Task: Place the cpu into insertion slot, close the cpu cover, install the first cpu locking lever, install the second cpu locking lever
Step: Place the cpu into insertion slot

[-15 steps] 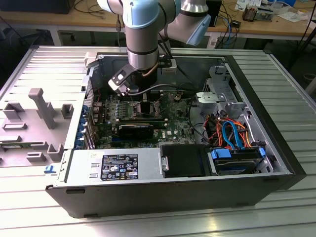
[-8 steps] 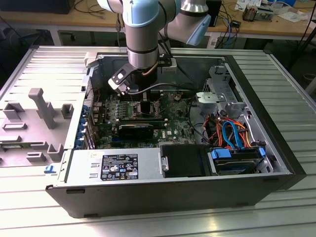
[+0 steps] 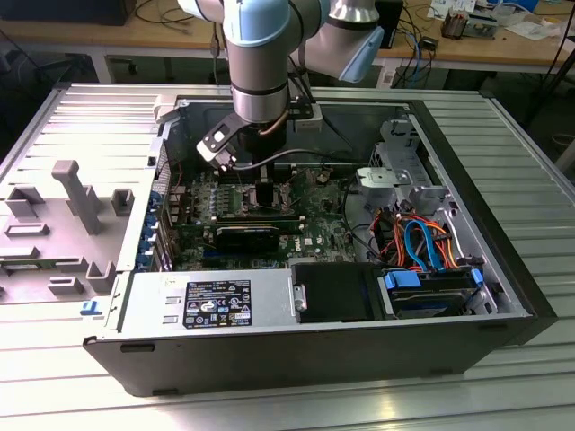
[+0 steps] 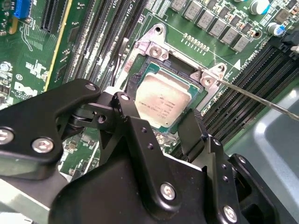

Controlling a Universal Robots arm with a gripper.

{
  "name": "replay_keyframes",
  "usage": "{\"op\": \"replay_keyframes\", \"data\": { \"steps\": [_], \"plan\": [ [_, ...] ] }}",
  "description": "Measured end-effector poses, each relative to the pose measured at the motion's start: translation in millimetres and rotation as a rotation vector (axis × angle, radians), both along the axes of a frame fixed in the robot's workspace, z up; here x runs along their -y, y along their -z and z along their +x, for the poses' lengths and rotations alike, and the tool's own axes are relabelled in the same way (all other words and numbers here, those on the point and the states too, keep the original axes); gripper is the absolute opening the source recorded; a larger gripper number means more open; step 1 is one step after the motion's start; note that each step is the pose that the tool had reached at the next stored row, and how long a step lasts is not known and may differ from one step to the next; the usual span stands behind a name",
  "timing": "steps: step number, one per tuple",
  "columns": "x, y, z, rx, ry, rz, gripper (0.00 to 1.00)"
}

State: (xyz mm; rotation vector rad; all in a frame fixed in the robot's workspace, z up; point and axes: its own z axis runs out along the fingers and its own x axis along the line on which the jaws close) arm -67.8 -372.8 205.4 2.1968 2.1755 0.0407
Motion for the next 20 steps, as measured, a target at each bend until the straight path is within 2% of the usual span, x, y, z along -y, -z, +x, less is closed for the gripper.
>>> {"op": "replay_keyframes", "data": {
  "steps": [9,20],
  "plan": [
    [0.0,-15.1,0.1,-0.0033,0.0,0.0,0.62],
    [0.0,-15.6,0.1,-0.0034,0.0,0.0007,0.6]
  ]
}}
